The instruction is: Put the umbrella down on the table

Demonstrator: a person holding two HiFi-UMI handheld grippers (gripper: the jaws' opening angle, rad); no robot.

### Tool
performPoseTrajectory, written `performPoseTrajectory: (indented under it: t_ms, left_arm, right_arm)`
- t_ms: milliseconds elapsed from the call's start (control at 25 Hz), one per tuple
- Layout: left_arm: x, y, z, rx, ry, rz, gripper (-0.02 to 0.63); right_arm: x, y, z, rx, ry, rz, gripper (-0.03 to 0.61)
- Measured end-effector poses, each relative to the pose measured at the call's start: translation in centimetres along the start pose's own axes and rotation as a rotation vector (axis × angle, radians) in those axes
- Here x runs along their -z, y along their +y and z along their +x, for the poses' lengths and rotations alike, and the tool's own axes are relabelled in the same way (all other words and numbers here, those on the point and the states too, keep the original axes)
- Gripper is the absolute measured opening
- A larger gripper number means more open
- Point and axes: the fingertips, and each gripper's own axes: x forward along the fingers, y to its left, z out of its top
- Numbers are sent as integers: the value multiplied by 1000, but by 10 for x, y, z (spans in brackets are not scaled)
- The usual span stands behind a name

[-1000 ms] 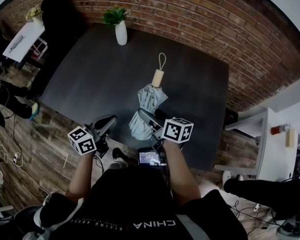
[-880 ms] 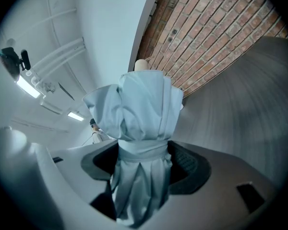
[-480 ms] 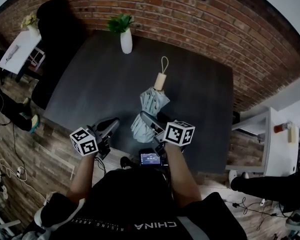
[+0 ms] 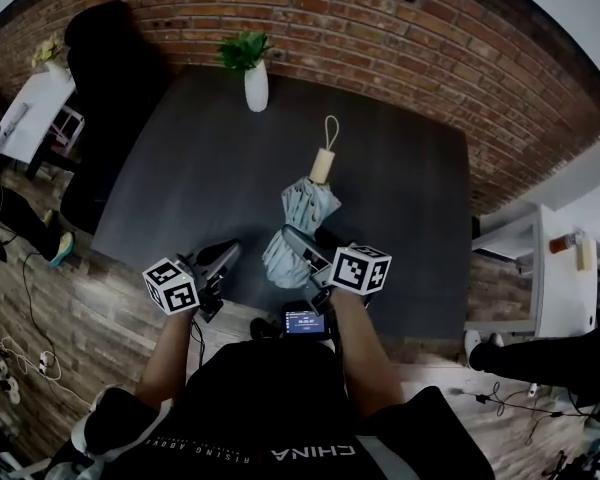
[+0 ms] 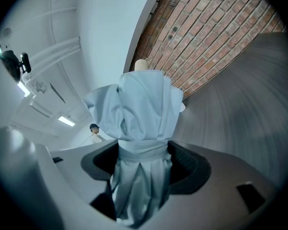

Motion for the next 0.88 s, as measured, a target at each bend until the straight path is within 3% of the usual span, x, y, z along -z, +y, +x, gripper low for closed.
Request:
performPoseTrajectory:
  t_ms: [880]
  left_arm:
    - [-1, 20, 2, -26, -5, -30, 3]
  right_arm:
    - [-2, -5, 22, -12, 32, 8, 308]
